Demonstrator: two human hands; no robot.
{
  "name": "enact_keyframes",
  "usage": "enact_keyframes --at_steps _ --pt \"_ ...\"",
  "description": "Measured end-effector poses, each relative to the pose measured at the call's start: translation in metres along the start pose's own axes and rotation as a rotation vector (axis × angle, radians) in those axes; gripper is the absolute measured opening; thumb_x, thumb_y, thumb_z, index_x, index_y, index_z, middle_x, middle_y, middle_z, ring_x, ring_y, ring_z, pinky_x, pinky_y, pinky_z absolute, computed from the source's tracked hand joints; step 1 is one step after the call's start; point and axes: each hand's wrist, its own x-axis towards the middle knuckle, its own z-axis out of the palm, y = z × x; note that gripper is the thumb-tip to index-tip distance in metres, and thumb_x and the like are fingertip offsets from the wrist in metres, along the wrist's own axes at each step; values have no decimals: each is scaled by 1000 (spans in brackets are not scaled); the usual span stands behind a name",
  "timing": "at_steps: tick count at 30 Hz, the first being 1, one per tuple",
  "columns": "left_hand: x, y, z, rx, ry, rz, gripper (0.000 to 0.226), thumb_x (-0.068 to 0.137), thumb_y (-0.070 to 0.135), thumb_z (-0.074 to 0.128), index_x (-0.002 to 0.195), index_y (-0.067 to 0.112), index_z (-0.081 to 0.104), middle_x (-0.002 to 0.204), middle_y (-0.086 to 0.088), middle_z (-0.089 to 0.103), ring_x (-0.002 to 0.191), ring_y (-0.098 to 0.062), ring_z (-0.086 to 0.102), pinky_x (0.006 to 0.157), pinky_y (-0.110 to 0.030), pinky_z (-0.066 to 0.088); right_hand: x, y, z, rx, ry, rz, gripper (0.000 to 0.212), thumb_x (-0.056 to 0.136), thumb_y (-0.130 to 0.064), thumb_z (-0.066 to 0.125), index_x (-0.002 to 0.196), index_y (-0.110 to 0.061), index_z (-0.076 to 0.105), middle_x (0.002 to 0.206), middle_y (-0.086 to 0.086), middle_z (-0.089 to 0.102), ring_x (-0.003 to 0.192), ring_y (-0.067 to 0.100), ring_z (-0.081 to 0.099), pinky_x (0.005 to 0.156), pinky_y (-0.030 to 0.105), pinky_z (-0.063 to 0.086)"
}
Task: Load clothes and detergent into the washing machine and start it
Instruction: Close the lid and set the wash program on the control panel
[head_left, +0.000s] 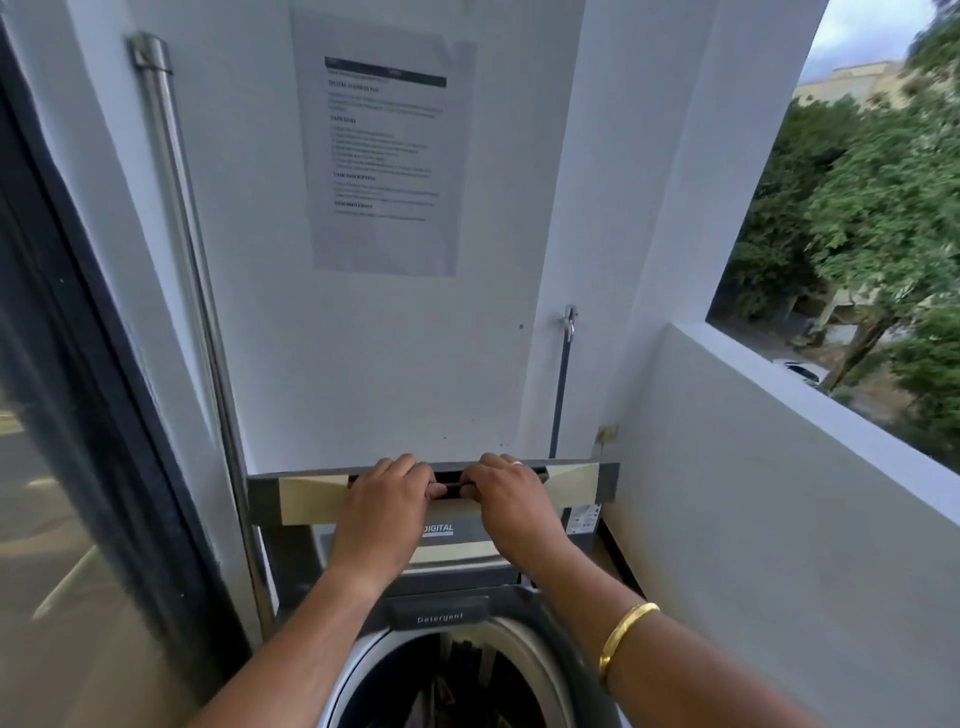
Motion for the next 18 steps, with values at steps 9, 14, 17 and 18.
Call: enact_keyframes --at_steps 9,14,17,18 --pt "-54 29 -24 -42 -15 -74 21 113 33 51 100 30 67 99 14 69 94 -16 64 87 -37 50 -48 -6 -11 42 -69 -39 19 110 -20 52 117 -21 70 112 1 69 103 22 62 89 37 46" --pt "-117 51 -30 -53 -103 -127 24 114 31 47 103 31 68 105 15 72 100 -15 67 88 -38 47 -102 -9 1 134 -205 -6 24 109 -27 51 111 -17 72 110 5 71 106 29 64 91 44 47" --pt "-156 60 -22 -56 -218 -172 28 117 32 41 106 31 67 111 12 74 107 -17 68 95 -41 50 -141 -11 20 180 -304 19 25 110 -26 50 110 -16 73 112 7 72 108 28 65 94 42 48" --pt "-166 61 -18 -58 -254 -186 30 117 33 38 106 31 66 112 11 74 108 -18 68 97 -42 49 -150 -11 28 194 -332 36 25 110 -26 50 109 -15 72 112 8 72 108 30 65 94 42 48"
